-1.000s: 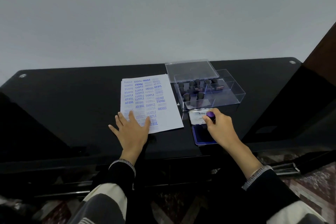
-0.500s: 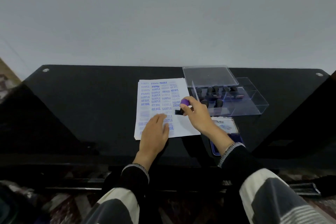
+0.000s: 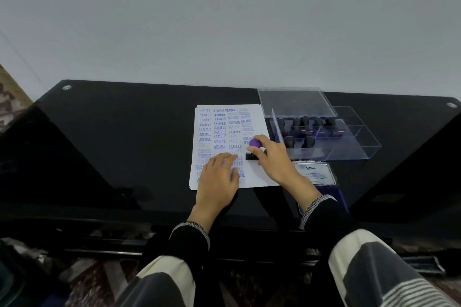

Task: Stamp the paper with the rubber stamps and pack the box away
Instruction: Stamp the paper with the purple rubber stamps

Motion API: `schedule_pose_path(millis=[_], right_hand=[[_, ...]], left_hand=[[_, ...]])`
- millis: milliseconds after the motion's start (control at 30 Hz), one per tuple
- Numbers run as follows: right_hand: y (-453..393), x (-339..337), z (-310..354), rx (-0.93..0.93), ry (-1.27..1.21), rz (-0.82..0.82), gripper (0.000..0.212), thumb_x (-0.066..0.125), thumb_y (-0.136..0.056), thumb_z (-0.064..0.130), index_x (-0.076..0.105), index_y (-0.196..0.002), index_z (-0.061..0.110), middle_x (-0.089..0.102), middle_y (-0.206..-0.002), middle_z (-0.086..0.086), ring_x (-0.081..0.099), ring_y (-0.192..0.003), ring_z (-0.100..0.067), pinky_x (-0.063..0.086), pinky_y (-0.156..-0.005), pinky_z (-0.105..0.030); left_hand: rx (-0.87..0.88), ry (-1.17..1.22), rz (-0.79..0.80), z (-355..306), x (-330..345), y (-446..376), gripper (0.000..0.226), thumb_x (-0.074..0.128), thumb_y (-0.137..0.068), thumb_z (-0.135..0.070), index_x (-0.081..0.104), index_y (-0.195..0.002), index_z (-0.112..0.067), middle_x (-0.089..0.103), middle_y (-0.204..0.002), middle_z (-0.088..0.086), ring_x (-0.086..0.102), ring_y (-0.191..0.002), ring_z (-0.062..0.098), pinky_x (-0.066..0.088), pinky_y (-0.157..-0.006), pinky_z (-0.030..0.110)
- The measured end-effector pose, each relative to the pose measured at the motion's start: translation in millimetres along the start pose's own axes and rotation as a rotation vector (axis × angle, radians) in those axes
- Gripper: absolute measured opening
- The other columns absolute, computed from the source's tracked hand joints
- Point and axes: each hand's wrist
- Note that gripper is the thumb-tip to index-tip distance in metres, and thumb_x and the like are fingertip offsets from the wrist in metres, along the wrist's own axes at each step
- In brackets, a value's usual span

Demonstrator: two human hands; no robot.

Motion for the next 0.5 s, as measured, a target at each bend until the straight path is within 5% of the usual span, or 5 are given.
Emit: schedule_pose_path(millis=[500], right_hand=[[-2.4, -1.3, -3.0, -0.001, 0.052, 0.025, 0.022, 0.053, -0.095, 0.032, 0.055, -0.11, 0.015, 0.061, -0.088, -0.007, 0.056, -0.063, -0.028, 0.051, -0.071, -0.045]], left_hand=[[-0.034, 0.031, -0.009, 1.8, 2.8, 0.1, 0.041, 0.047, -0.097, -0.03, 0.053, -0.134, -0.015, 0.051, -0.137, -0.003, 0.041, -0.128, 0.012, 0.032, -0.106, 0.029]])
Point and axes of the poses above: each hand's wrist, its own y-axis away from the middle knuckle, its own x-axis out of the palm, z = x × y
